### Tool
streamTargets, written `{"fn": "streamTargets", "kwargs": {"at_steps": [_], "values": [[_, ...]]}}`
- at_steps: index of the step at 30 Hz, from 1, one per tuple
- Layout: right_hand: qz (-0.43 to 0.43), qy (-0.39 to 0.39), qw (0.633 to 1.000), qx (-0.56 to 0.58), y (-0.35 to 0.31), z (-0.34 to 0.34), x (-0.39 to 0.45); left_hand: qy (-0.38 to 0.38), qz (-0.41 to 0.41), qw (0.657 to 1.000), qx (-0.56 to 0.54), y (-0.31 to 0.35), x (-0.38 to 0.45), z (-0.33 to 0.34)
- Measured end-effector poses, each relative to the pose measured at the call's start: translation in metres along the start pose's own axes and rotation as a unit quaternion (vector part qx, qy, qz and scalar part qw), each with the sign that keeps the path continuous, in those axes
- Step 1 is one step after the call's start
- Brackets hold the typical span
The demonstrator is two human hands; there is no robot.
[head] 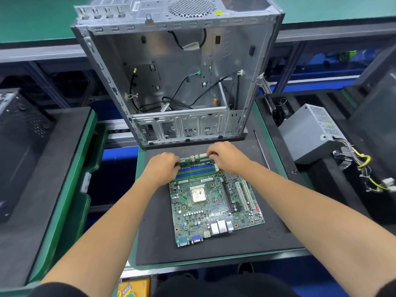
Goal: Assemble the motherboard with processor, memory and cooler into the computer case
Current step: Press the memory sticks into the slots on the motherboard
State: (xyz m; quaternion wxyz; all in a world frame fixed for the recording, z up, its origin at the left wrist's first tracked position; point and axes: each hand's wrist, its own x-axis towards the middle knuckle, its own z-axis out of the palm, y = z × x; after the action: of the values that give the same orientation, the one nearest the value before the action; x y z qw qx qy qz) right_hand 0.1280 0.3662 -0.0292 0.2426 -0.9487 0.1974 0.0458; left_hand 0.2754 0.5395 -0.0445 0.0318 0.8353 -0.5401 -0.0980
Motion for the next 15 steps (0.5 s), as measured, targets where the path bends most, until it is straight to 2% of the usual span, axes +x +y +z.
{"fn": "streamTargets", "kwargs": {"at_steps": [7,15], "values": [[0.001,0.005,1.0,0.03,0.0005,0.006,-0.0012,0.012,-0.008,0.998,-0.064,-0.0027,-0.0044,0.0004],[-0.004,-0.001,1.0,-0.008,0.0011,0.0038,-0.0024,0.043,-0.008,0.995,-0.087,-0.0048,-0.004,0.0057]]}}
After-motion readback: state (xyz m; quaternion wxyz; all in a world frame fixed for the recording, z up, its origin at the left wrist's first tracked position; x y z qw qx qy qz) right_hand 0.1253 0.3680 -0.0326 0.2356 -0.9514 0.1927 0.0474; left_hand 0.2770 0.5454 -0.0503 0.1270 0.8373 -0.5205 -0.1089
